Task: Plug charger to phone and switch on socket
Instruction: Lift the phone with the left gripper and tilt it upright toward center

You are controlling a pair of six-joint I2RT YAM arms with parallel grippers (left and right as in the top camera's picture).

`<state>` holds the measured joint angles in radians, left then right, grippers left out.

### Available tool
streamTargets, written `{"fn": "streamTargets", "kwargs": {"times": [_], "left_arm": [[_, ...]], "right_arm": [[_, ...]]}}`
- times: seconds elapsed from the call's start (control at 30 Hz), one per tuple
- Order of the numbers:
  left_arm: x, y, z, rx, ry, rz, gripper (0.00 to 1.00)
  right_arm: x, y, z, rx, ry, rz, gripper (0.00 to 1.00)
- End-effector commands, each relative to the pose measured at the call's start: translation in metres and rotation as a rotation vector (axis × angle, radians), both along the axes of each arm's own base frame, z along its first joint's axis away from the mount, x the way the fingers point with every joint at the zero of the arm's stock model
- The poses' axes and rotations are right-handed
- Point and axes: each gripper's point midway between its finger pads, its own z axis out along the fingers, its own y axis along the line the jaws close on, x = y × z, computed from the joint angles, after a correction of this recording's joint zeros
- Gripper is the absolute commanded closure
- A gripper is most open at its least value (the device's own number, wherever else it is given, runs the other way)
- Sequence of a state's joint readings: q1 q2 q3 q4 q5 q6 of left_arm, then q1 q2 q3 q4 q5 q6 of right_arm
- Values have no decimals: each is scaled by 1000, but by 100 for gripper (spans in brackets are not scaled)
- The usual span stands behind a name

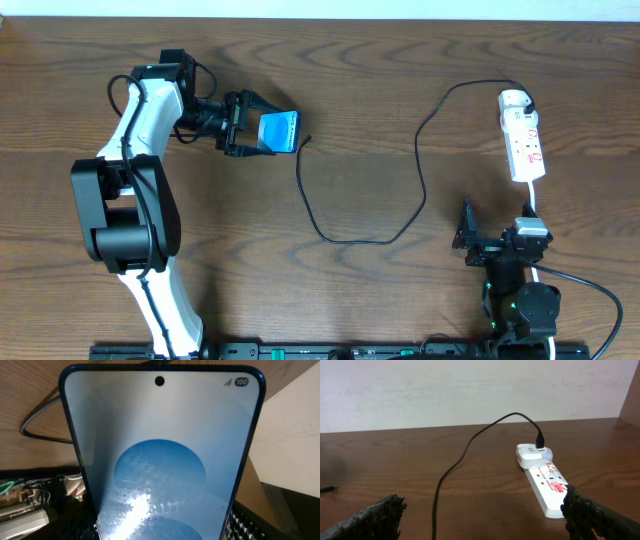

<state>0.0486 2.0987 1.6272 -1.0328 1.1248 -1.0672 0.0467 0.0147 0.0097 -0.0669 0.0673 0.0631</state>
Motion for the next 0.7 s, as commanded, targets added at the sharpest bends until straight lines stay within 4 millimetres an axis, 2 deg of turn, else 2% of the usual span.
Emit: {"fn": "streamTargets", "kwargs": {"times": [0.0,0.47,0.67], "left_arm": [[-3,-11,19,-57,3,-2,36],[-18,-47,19,-57,37,-78,36],[-23,-59,16,-37,29,-112,36]], "right_arm": [[0,-2,-1,-12,-2,-8,1],[0,-2,0,-11,-5,-7,1],[0,1,0,62,-7,5,1]]}}
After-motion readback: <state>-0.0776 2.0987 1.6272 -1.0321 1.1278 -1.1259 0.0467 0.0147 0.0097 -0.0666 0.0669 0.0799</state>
